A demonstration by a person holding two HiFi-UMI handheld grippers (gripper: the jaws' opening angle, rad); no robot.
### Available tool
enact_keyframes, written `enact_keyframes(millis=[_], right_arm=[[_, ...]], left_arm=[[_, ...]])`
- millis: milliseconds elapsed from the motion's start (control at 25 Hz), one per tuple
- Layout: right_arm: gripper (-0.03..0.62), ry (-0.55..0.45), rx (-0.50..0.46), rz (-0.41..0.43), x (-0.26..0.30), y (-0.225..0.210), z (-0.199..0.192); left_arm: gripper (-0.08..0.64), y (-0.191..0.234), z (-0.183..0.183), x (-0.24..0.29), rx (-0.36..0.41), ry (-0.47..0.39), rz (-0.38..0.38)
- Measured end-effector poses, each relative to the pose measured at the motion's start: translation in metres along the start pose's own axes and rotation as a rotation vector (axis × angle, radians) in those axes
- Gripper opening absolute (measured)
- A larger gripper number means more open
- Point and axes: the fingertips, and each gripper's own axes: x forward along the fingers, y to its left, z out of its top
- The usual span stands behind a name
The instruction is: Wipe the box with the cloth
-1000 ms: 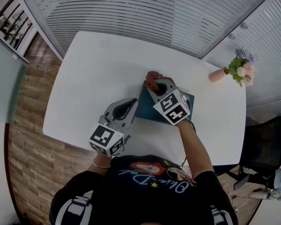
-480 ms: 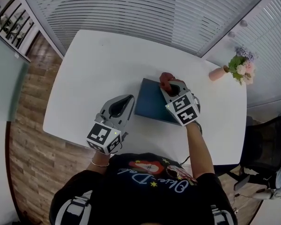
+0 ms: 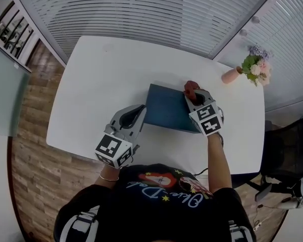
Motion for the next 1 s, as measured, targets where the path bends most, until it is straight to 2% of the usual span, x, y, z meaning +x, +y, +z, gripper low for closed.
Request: enact_keyframes(millis=[280,760,880,1000], right_arm=[[0.038,0.037,0.071,-0.078,-0.018,-0.022,-0.029],[0.038,0.057,0.183,-0.211,-0.042,-0.049,-0.058],[0.038,0.017,0.191,-0.290,-0.057,-0.062,-0.047],[0.038,-0.073,0.155,-0.346,-0.072,-0.066,-0.017]], left_arm=[[0.003,-0.001,0.003,0.000,-0.030,-0.012,-0.021],[0.003,0.001,0.006,-0.002,-0.018,-0.020,-0.021],[0.003,0.001,0.006,-0.001,-0.010,-0.018,-0.019],[0.003,0.000,0.005,0.000,-0.006,-0.014,-0.023]])
